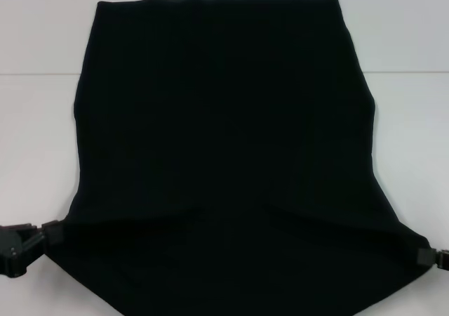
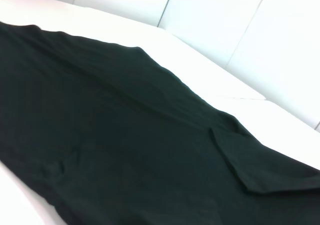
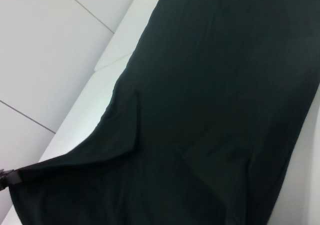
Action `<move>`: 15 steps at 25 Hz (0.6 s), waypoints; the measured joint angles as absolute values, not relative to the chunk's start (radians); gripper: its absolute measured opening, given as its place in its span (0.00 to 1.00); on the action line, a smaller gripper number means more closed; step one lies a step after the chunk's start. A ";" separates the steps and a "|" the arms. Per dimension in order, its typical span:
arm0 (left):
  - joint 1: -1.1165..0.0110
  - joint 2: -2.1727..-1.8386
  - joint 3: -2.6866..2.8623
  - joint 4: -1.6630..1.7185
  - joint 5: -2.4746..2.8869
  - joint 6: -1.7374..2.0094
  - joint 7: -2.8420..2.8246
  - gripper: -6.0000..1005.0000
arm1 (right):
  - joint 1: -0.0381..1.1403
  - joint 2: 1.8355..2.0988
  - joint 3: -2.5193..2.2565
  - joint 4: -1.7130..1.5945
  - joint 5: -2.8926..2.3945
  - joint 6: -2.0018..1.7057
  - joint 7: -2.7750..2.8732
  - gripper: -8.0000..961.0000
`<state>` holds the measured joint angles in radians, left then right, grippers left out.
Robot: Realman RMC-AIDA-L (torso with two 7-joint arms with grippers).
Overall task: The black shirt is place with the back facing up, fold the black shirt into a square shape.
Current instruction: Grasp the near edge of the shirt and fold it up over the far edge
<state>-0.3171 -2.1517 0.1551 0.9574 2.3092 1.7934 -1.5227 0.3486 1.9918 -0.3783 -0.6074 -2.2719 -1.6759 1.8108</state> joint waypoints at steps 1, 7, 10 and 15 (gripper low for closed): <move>-0.312 -2.152 0.150 0.953 2.309 1.795 -1.523 0.05 | 0.349 1.992 -0.378 -0.607 -2.272 -1.676 1.811 0.05; -0.289 -2.156 0.152 0.929 2.326 1.826 -1.519 0.05 | 0.302 1.985 -0.363 -0.607 -2.282 -1.717 1.758 0.06; -0.283 -2.157 0.151 0.928 2.351 1.869 -1.519 0.05 | 0.276 1.977 -0.342 -0.607 -2.281 -1.744 1.727 0.06; -0.278 -2.157 0.148 0.928 2.403 1.928 -1.523 0.05 | 0.246 1.964 -0.328 -0.606 -2.283 -1.789 1.692 0.07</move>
